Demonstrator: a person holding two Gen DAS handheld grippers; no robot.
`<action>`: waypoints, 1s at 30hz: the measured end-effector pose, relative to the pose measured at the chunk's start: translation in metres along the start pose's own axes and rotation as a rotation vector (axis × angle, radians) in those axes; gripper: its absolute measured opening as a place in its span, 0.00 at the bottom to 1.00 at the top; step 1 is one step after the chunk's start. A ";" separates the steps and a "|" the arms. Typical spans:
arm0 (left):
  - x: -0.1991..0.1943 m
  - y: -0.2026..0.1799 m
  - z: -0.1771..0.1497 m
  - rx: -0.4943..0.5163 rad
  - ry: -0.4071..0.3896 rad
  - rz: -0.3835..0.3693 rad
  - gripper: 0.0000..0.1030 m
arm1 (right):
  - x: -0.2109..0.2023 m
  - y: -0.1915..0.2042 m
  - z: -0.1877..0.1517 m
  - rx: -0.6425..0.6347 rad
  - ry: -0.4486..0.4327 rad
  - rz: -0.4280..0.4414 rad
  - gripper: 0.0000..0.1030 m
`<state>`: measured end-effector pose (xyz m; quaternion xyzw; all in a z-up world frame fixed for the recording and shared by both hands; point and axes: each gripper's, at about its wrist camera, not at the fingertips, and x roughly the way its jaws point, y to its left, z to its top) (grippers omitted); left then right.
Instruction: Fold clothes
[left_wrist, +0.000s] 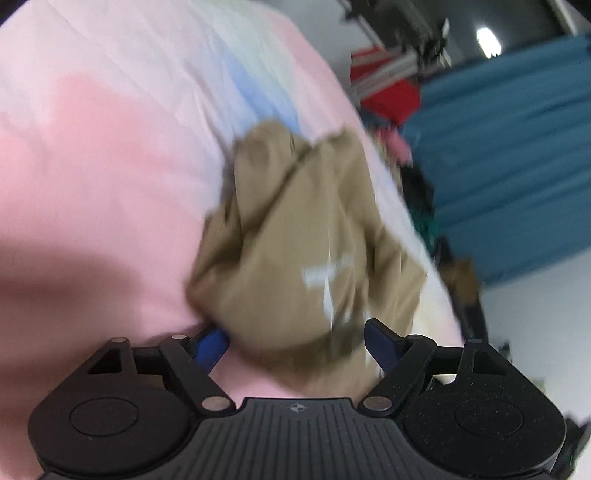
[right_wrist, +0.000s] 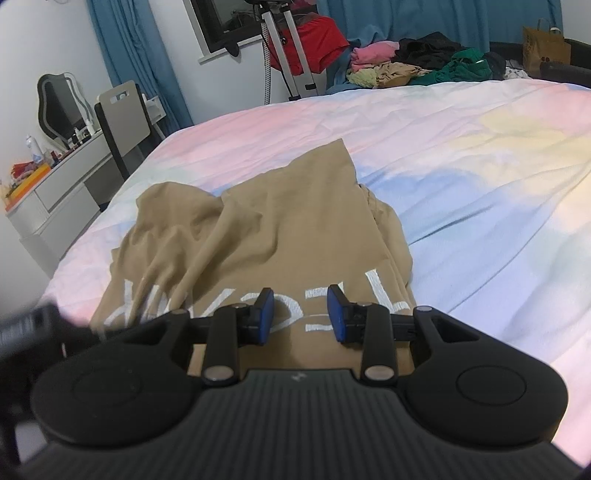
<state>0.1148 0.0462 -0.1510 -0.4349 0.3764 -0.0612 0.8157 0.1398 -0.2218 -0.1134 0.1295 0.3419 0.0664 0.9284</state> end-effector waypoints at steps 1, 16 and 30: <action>0.000 0.001 0.002 -0.011 -0.022 0.004 0.74 | 0.000 -0.001 0.000 0.003 0.000 0.002 0.33; 0.000 0.003 -0.003 0.012 -0.064 -0.012 0.35 | -0.023 0.016 0.005 -0.068 -0.094 -0.073 0.35; -0.007 0.002 0.001 0.008 -0.072 -0.001 0.33 | -0.029 -0.023 -0.014 0.512 0.167 0.385 0.75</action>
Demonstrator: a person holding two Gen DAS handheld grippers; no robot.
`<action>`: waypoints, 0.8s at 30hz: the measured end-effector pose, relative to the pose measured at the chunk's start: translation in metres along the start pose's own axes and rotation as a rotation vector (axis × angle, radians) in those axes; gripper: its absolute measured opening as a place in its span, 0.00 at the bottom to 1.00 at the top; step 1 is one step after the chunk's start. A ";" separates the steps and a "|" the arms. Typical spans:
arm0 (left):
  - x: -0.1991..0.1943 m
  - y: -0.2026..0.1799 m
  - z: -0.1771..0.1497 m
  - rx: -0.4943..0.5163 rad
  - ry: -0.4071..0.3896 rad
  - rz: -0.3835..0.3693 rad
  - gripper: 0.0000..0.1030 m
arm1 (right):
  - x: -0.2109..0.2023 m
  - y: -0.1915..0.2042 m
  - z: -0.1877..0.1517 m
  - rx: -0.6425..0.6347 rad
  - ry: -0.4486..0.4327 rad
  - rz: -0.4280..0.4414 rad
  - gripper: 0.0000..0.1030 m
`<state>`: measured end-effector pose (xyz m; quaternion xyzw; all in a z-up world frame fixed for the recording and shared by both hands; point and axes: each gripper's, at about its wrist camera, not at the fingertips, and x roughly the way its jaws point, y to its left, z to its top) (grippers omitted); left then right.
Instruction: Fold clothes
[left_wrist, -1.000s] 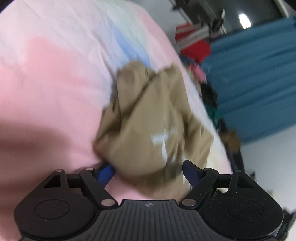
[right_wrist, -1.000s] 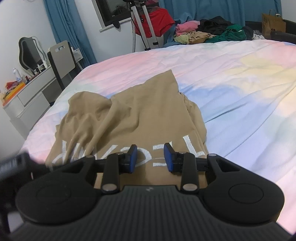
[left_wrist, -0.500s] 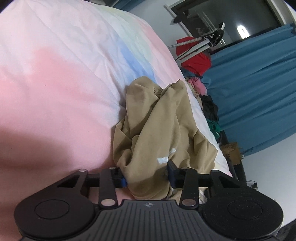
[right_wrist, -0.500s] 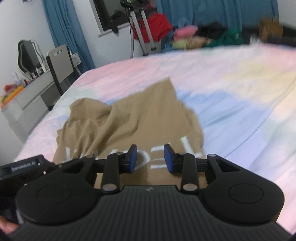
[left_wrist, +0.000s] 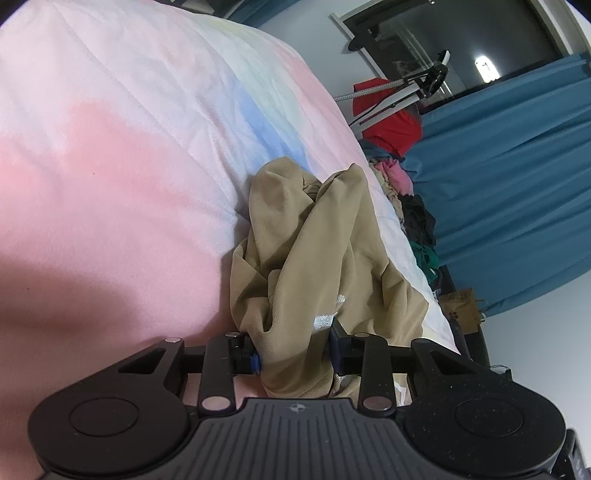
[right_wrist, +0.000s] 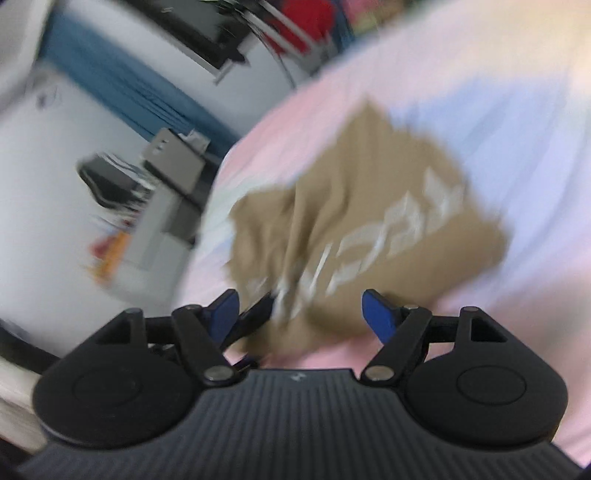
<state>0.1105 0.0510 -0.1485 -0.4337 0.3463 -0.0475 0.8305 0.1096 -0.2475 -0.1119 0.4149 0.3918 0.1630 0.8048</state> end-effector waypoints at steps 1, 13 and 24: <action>-0.001 -0.001 0.000 0.006 -0.002 0.002 0.33 | 0.007 -0.009 0.000 0.075 0.044 0.033 0.75; -0.003 0.000 0.004 -0.040 -0.004 -0.028 0.26 | 0.054 -0.073 -0.012 0.582 0.109 0.226 0.87; -0.007 -0.018 0.012 -0.016 -0.039 -0.097 0.21 | 0.044 -0.096 -0.011 0.720 -0.106 0.222 0.76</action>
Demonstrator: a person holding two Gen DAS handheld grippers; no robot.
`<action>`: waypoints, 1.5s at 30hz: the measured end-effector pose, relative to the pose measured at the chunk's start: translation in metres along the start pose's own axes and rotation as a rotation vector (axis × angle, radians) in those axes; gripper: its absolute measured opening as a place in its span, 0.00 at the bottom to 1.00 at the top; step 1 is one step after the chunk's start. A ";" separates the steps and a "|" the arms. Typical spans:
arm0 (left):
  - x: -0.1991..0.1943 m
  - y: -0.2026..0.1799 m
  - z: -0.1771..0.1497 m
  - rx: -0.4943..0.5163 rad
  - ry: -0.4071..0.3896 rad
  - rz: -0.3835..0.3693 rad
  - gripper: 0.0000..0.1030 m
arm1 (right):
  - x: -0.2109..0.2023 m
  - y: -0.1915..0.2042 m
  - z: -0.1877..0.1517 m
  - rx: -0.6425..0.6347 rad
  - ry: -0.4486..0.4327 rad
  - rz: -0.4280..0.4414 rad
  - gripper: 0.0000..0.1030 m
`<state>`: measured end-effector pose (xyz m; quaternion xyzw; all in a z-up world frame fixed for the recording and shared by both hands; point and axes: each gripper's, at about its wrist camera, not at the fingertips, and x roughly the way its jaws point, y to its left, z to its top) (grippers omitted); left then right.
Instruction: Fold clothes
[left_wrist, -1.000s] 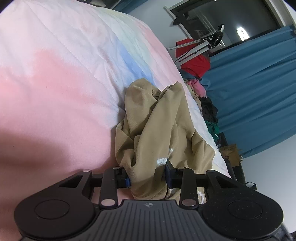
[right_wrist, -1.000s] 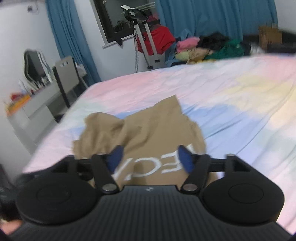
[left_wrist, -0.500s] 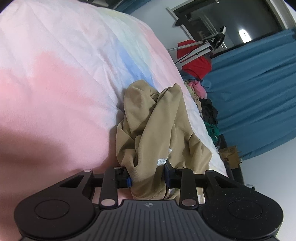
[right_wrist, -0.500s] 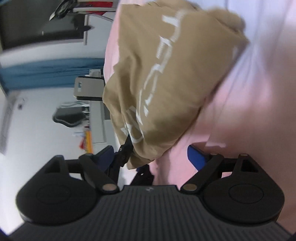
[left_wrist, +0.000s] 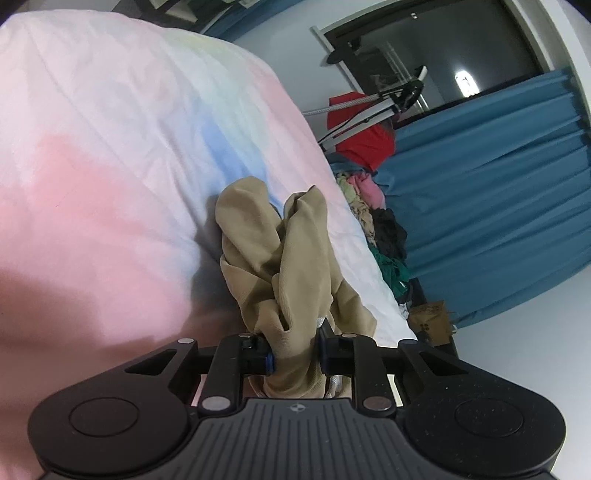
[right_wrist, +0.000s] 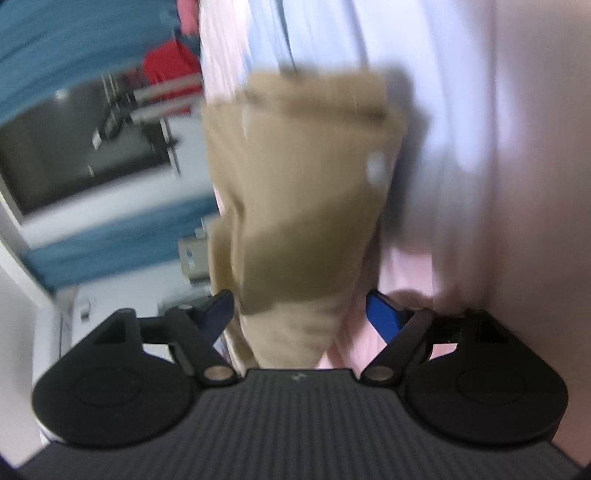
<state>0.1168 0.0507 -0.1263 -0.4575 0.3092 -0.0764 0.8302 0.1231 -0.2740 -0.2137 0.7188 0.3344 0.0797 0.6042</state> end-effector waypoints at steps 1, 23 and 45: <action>0.000 -0.001 0.000 -0.001 -0.001 -0.004 0.21 | -0.002 0.001 0.001 -0.010 -0.026 -0.001 0.73; -0.053 -0.068 -0.017 0.049 0.014 -0.188 0.21 | -0.105 0.070 -0.047 -0.347 -0.260 0.109 0.31; 0.312 -0.394 -0.063 0.257 0.315 -0.305 0.22 | -0.163 0.259 0.262 -0.499 -0.654 0.040 0.31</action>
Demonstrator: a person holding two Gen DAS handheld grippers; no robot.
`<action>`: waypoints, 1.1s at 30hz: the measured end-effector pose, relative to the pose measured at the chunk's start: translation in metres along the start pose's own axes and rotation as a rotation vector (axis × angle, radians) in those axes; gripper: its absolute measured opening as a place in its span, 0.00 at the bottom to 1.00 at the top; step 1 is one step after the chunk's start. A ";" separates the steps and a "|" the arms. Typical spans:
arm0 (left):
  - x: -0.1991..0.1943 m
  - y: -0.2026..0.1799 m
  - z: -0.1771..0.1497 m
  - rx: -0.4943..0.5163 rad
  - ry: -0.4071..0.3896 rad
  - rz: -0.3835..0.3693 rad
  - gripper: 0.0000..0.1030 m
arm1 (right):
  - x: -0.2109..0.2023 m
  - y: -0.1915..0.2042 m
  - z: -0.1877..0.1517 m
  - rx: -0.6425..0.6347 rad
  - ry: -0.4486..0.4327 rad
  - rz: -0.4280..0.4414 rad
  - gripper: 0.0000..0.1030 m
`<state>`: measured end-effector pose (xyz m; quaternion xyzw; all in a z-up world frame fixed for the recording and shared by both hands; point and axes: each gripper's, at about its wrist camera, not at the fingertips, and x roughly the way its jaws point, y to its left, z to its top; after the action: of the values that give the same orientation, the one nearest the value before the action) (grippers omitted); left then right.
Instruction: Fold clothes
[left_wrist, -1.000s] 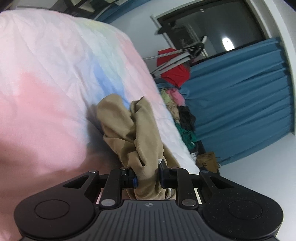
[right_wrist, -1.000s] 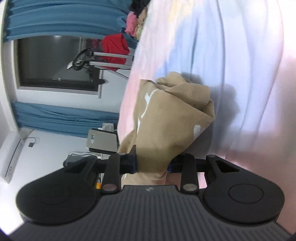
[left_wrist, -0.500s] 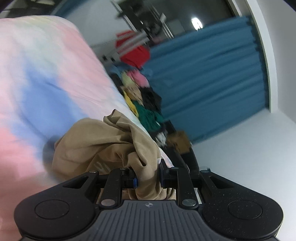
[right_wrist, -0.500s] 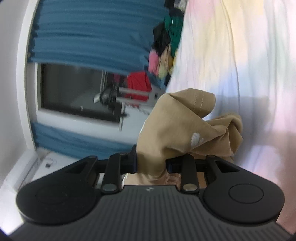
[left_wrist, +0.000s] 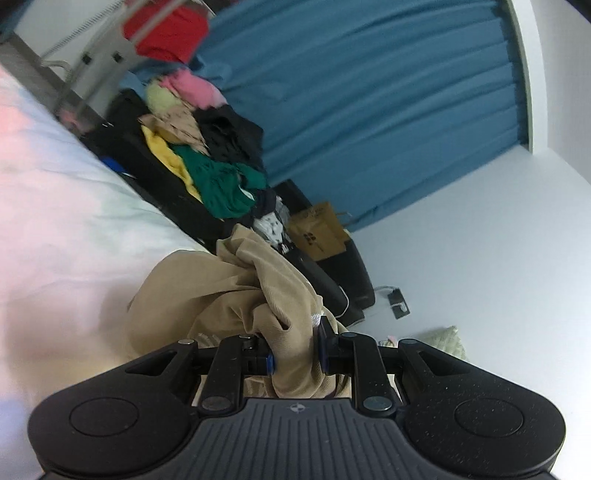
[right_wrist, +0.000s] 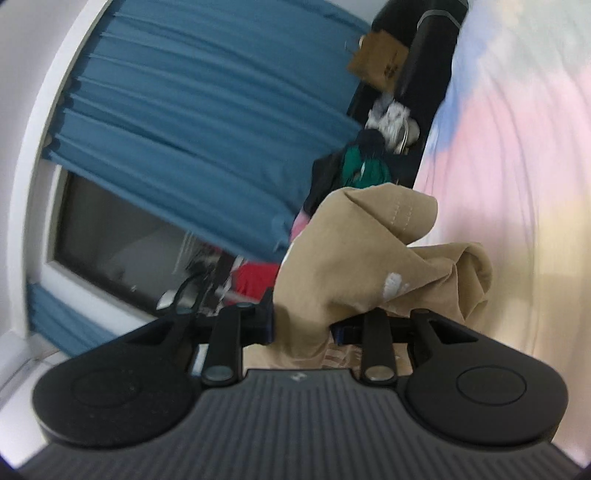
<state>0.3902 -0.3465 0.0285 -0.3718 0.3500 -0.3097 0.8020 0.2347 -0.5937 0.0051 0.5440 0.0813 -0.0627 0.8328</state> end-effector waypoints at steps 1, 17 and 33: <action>0.017 0.002 -0.002 0.013 0.012 0.002 0.22 | 0.009 -0.007 0.006 -0.012 -0.009 -0.014 0.31; 0.023 0.134 -0.126 0.267 0.184 0.120 0.24 | -0.004 -0.158 -0.091 -0.019 0.071 -0.183 0.31; -0.057 0.042 -0.141 0.574 0.092 0.260 0.79 | -0.079 -0.109 -0.106 -0.063 0.228 -0.430 0.34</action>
<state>0.2569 -0.3346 -0.0546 -0.0677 0.3290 -0.3072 0.8904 0.1288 -0.5393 -0.1179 0.4914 0.2905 -0.1743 0.8024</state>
